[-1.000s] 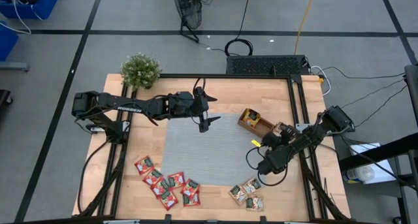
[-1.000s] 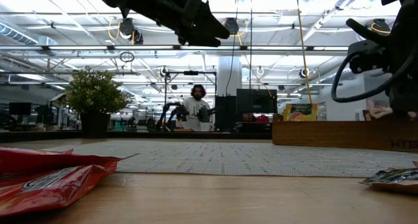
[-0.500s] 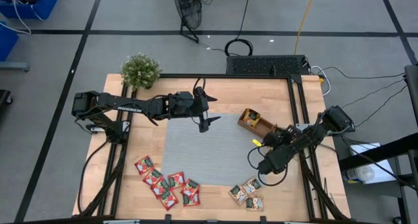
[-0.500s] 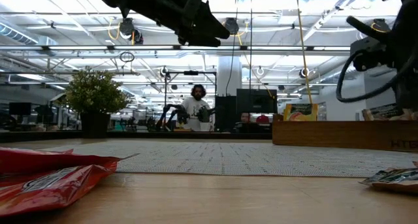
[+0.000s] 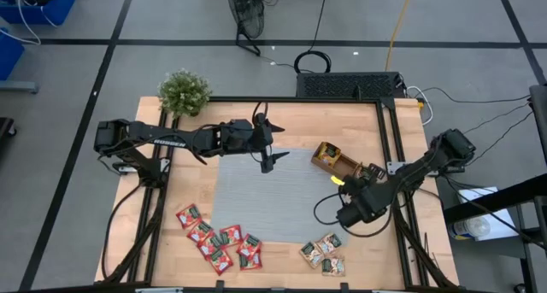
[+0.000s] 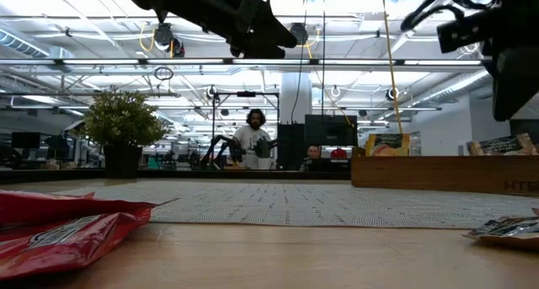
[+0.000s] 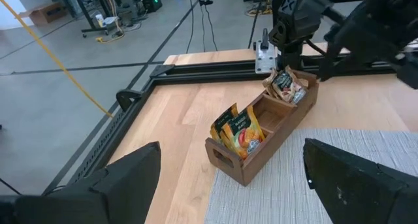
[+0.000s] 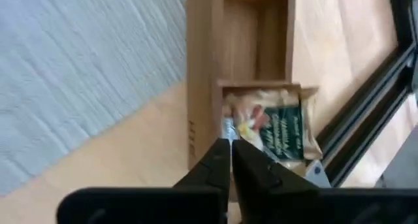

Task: Pick & Place Tea
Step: Put the brown tea bag into the right section of the wooden organizer

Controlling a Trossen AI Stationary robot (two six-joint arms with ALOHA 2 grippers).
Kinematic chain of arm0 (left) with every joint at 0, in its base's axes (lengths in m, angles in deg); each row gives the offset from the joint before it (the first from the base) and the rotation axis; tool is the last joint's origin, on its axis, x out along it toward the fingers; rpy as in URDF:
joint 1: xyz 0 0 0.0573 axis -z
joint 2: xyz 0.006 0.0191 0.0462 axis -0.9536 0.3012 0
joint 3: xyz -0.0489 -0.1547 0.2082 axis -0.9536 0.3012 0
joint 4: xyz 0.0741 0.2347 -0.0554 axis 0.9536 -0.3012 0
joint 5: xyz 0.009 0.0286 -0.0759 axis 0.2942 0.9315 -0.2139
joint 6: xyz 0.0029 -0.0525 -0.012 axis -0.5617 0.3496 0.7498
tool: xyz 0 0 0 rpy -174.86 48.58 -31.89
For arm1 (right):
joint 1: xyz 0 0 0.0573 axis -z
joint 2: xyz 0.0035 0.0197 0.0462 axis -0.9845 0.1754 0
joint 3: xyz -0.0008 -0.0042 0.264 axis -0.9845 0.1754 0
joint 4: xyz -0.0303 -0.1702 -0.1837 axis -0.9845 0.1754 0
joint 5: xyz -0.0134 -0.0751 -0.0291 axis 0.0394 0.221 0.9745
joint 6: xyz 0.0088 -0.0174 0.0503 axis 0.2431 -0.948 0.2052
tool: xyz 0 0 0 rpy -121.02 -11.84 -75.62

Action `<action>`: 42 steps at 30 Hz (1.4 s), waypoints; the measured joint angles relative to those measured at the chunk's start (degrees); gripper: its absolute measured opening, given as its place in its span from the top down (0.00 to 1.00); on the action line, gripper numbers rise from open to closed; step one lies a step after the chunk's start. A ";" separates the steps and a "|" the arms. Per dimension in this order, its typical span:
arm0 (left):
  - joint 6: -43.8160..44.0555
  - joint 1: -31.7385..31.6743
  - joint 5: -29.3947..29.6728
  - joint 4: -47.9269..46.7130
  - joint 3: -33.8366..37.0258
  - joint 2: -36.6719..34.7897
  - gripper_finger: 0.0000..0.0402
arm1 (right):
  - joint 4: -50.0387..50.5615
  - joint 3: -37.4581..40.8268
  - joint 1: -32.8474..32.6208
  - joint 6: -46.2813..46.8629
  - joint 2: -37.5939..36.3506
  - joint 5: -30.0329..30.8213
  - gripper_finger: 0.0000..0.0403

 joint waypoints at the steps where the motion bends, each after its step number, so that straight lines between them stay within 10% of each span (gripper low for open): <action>1: 0.00 0.00 0.00 0.05 0.00 -0.01 0.09 | -0.62 1.11 0.55 0.00 -0.44 -0.74 0.99; 42: 0.00 0.01 0.03 0.53 -0.01 0.00 0.09 | -19.16 18.11 8.34 -2.70 -0.88 -3.84 1.00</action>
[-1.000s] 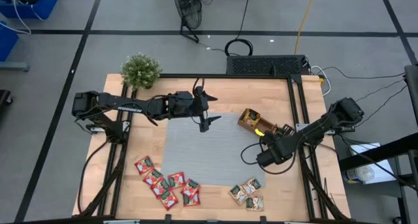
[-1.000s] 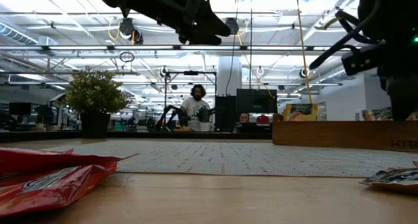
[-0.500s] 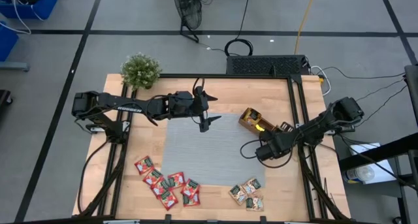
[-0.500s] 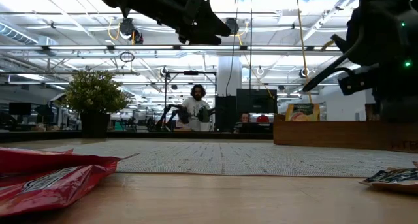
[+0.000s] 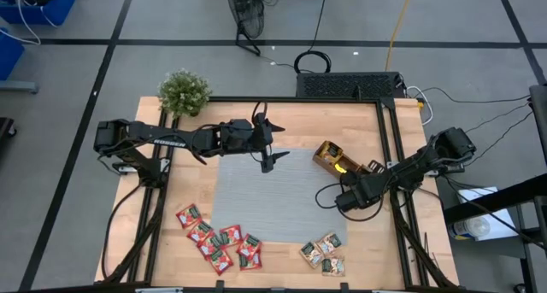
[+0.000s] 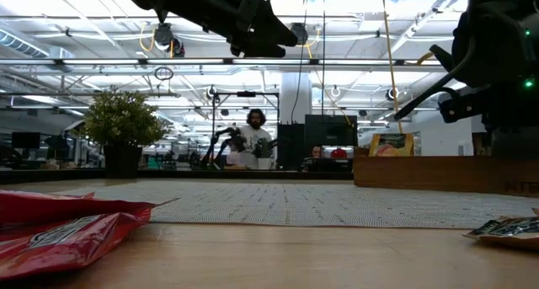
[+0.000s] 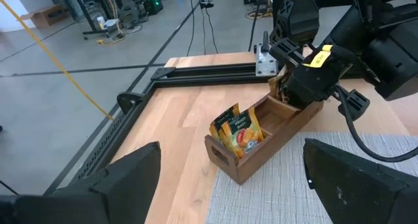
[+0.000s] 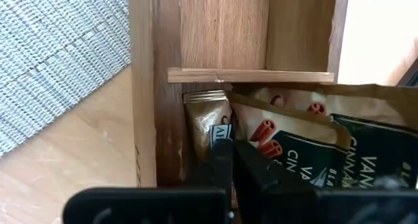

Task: Pick & Place Tea
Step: Put the brown tea bag into the right section of the wooden organizer

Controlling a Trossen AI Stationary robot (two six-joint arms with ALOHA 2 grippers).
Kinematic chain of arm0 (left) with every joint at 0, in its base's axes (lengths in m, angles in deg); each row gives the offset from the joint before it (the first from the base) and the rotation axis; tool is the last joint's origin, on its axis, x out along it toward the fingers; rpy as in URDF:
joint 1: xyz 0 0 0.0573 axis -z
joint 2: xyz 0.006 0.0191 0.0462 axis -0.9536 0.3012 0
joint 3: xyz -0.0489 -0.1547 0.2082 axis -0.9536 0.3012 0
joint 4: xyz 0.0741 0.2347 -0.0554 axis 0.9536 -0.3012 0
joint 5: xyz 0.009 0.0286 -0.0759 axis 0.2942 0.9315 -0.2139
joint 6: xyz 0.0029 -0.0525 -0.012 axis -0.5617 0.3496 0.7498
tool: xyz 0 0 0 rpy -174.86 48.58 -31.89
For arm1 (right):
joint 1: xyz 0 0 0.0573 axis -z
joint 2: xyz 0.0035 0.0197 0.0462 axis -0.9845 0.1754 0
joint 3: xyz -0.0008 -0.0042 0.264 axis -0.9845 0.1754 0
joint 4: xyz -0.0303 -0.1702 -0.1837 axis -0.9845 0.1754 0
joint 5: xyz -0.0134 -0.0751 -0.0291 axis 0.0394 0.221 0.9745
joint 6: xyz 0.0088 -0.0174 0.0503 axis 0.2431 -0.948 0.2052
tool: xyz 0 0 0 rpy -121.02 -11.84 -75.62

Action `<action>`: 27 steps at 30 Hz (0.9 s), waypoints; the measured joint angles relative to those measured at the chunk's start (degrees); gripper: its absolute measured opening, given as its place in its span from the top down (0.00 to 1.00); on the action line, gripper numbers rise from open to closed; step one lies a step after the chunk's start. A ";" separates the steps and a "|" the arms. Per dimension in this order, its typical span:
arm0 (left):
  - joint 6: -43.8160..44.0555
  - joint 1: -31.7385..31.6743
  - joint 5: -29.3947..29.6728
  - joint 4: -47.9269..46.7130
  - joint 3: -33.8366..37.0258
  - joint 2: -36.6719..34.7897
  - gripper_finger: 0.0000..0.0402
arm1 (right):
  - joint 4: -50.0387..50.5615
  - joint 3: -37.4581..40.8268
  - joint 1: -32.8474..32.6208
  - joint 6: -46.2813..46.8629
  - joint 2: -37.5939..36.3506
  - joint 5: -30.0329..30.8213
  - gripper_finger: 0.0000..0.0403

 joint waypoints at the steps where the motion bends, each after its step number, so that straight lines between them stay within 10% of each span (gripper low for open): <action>1: 0.00 0.01 -0.01 0.00 0.00 -0.01 0.09 | 0.34 -0.10 0.00 0.00 0.00 0.08 1.00; 27: 0.00 0.01 -0.01 -0.04 0.01 -0.02 0.09 | 15.01 -7.67 -1.93 4.49 0.04 4.35 1.00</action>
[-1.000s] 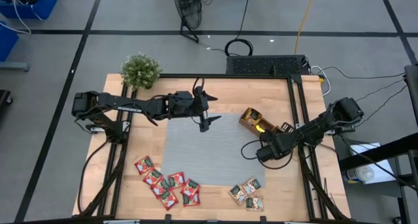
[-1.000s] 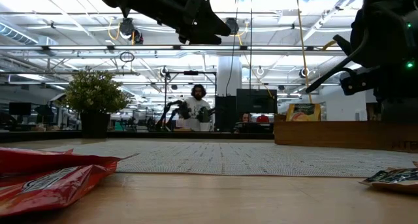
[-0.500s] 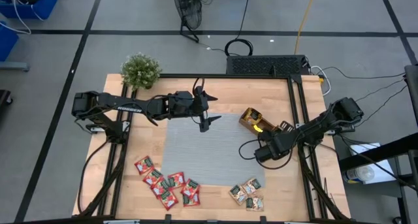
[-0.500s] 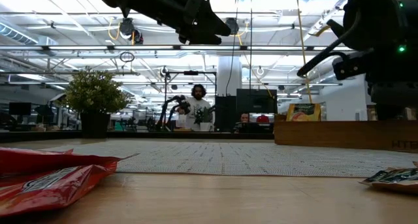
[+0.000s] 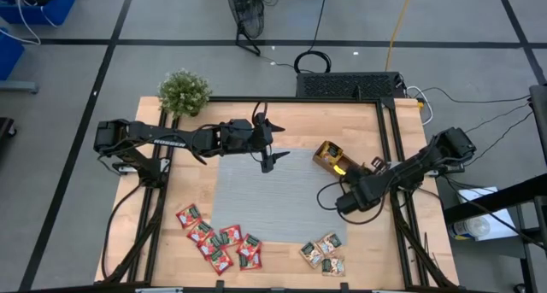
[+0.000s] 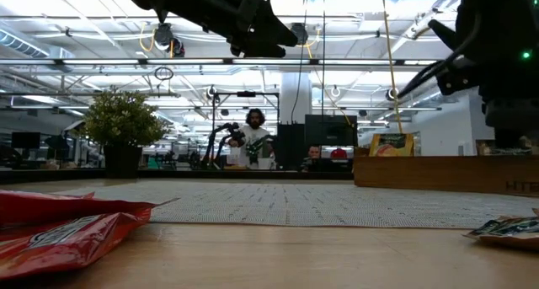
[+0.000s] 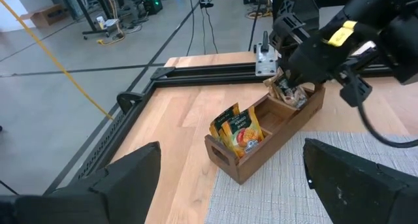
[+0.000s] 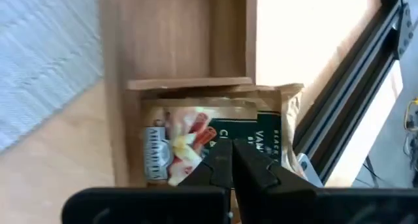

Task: Pick & Place Tea
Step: Put the brown tea bag into the right section of the wooden organizer

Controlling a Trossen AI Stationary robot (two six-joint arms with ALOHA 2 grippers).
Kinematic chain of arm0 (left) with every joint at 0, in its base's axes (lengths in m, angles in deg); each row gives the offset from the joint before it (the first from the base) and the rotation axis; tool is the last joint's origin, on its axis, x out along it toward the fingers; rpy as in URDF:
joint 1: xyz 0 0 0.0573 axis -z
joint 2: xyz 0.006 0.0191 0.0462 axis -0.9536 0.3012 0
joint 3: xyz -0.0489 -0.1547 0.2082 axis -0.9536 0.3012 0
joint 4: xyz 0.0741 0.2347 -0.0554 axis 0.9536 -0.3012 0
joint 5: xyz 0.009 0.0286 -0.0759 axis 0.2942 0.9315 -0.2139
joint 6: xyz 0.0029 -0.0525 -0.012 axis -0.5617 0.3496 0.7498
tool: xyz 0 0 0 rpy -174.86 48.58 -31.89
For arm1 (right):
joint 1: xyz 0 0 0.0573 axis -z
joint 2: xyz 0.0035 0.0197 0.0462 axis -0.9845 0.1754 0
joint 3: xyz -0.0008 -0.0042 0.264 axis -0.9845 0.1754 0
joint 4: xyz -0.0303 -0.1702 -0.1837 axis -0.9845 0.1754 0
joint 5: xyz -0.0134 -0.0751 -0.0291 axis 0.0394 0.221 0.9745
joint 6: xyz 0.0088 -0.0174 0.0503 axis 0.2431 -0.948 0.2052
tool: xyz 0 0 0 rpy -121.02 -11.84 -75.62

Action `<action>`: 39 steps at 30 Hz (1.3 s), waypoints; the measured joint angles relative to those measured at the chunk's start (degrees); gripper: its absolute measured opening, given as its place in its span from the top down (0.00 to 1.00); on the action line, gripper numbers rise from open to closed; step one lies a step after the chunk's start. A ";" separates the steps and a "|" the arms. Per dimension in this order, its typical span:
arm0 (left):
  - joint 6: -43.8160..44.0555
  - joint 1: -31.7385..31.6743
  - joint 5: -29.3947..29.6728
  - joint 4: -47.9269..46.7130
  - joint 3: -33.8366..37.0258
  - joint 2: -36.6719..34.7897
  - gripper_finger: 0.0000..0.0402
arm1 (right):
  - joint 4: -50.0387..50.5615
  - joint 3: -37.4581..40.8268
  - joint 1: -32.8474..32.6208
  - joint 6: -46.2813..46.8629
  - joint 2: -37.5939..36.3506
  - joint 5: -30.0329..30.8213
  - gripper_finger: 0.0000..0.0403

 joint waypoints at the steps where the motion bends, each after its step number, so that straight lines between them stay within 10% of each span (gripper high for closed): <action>1: 0.00 0.00 0.00 0.00 0.00 0.00 0.09 | 0.09 -0.54 -0.38 -0.06 0.00 0.13 1.00; 10: 0.00 -0.02 0.00 0.00 0.00 0.02 0.09 | -10.78 -9.76 -8.18 -11.48 -0.09 6.11 1.00; 21: 0.00 0.00 -0.02 0.00 0.00 0.01 0.09 | -84.29 0.06 -26.49 -59.86 -0.04 1.33 1.00; 26: 0.00 0.00 -0.02 0.00 -0.01 0.01 0.09 | -102.90 7.69 -30.07 -67.05 -0.04 -4.64 1.00; 39: 0.00 -0.01 -0.04 0.02 0.00 0.02 0.09 | -98.02 2.66 -28.87 -68.97 15.99 6.00 0.56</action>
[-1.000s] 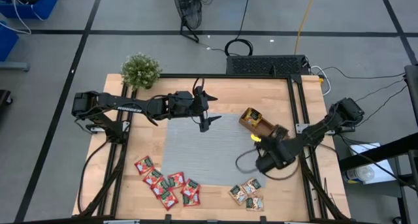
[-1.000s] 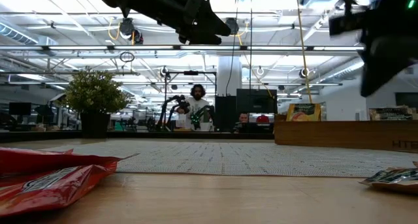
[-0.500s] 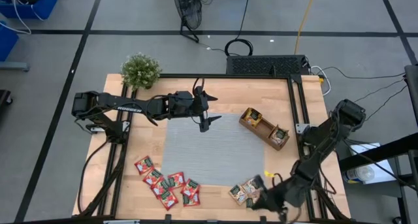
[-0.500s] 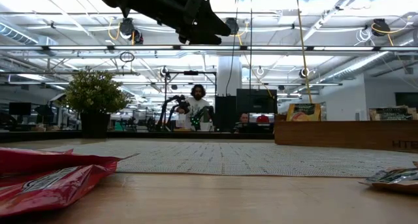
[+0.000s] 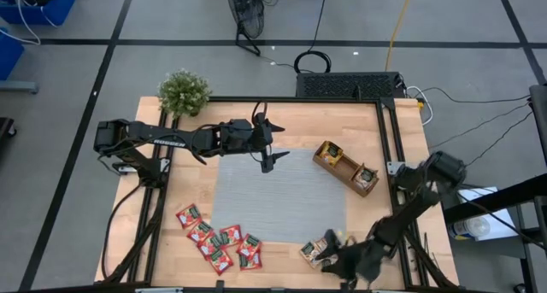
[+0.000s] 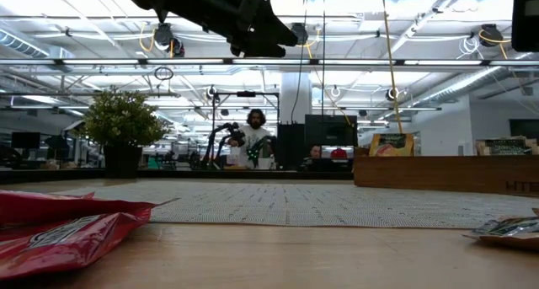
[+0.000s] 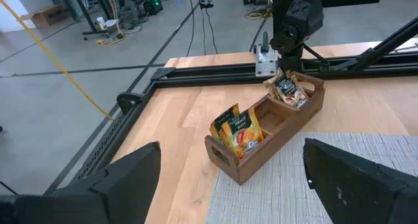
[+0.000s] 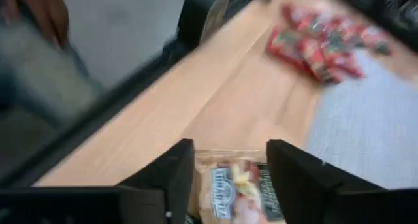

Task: Pick & Place Tea
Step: Put the brown tea bag into the right section of the wooden organizer

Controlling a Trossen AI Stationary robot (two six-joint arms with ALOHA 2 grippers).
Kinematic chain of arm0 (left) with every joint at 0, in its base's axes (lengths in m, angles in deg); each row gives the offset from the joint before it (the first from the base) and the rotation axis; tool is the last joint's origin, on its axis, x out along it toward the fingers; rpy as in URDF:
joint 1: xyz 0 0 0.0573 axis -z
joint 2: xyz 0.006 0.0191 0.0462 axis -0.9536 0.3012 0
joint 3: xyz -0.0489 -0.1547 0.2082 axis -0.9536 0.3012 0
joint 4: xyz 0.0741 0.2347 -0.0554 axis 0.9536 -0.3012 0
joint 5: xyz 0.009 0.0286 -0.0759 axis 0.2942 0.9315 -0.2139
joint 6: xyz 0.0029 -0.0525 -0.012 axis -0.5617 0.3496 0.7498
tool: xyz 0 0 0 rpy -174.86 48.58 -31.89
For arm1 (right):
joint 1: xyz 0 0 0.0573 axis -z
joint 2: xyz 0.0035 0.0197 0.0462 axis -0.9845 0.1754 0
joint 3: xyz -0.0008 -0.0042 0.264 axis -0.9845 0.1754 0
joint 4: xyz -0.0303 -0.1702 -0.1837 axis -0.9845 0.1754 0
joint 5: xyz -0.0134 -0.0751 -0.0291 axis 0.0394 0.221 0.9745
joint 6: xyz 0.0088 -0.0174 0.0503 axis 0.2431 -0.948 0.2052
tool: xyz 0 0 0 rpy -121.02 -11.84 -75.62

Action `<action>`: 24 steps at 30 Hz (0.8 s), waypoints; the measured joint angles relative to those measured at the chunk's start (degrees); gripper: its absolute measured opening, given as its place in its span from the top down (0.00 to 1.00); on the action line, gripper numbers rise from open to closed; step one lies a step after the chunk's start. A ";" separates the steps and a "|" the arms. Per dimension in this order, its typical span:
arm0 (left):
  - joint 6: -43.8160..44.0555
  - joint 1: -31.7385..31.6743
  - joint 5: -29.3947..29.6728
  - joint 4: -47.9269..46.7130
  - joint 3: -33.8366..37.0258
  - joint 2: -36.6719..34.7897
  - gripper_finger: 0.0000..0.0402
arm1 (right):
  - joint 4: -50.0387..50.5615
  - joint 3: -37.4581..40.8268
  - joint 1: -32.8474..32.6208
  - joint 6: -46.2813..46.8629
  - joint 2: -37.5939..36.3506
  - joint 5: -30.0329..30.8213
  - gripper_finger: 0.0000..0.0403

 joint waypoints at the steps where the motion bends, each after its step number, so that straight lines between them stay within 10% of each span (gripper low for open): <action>1: 0.00 -0.01 0.02 -0.02 0.00 -0.01 0.09 | 3.58 -2.81 0.28 -0.36 2.29 -0.08 0.53; 9: 0.00 0.00 0.01 0.02 0.00 -0.02 0.09 | 27.24 -21.19 1.29 3.14 12.39 0.23 0.52; 24: 0.00 0.00 0.02 0.00 0.00 0.00 0.09 | 35.99 -21.67 1.60 13.31 12.58 1.87 0.68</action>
